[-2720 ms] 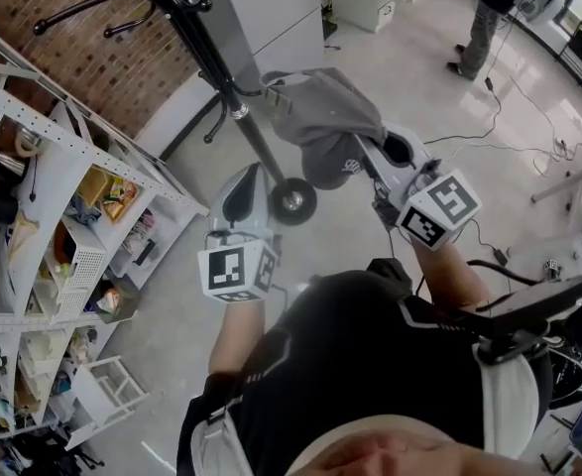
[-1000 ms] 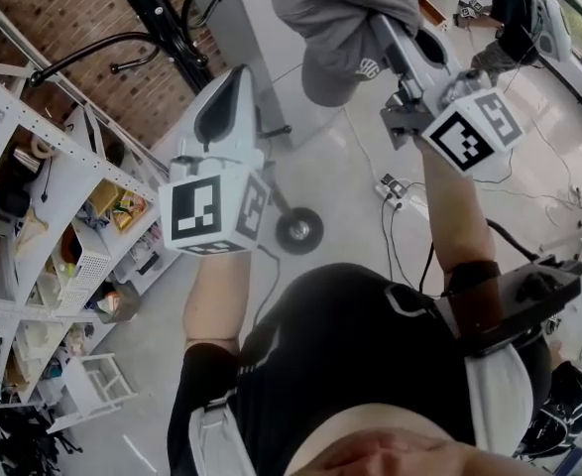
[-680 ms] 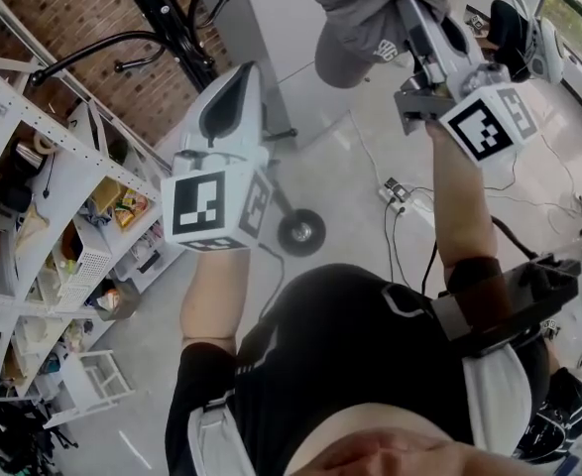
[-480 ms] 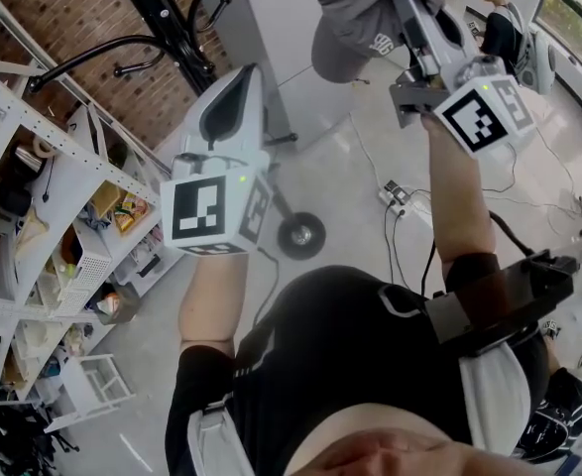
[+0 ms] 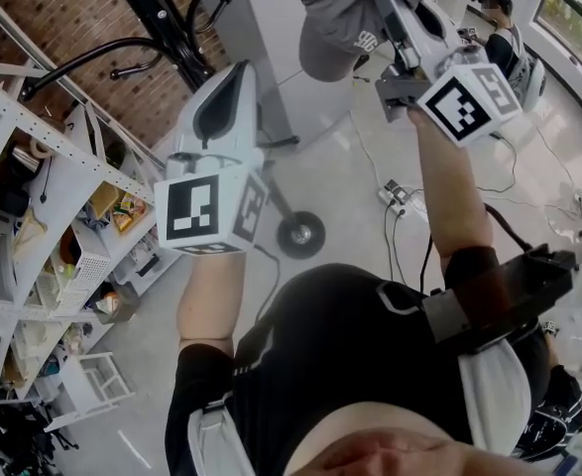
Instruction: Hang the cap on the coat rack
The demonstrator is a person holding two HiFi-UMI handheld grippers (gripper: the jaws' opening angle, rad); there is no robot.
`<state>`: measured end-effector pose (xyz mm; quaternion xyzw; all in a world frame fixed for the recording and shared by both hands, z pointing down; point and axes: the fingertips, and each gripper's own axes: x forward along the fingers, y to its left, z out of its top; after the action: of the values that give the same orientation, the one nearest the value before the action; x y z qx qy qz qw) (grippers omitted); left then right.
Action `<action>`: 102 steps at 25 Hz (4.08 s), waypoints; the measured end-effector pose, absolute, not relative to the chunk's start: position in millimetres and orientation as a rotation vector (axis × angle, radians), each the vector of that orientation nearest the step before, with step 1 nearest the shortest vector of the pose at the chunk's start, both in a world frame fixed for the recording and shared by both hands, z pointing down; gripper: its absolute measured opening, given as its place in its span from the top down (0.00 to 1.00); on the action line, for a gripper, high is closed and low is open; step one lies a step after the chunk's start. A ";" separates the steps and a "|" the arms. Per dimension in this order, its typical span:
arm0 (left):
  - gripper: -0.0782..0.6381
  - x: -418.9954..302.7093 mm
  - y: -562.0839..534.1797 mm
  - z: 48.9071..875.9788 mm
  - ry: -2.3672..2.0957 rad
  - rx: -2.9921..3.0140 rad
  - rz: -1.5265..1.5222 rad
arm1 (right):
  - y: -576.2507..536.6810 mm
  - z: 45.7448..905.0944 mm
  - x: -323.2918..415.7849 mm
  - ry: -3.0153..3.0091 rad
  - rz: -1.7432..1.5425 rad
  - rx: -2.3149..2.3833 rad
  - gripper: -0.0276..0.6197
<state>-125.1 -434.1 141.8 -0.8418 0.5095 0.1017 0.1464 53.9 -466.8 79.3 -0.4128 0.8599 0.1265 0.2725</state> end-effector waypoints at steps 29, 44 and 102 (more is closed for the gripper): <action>0.89 -181.5 -422.3 154.6 1.702 -2.257 0.243 | -514.7 144.0 -50.3 2.583 0.191 -0.922 0.93; 0.89 -196.6 -417.1 170.1 1.799 -2.224 0.227 | -535.9 188.4 -75.0 2.666 0.101 -0.895 0.93; 0.89 -208.0 -375.2 243.0 1.920 -2.354 0.157 | -461.4 285.1 -86.7 2.855 0.062 -0.934 0.77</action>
<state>-208.0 -375.2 243.0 -0.7729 0.6305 0.0516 0.0498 -86.7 -461.4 285.1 -0.3101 0.9480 0.0207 0.0683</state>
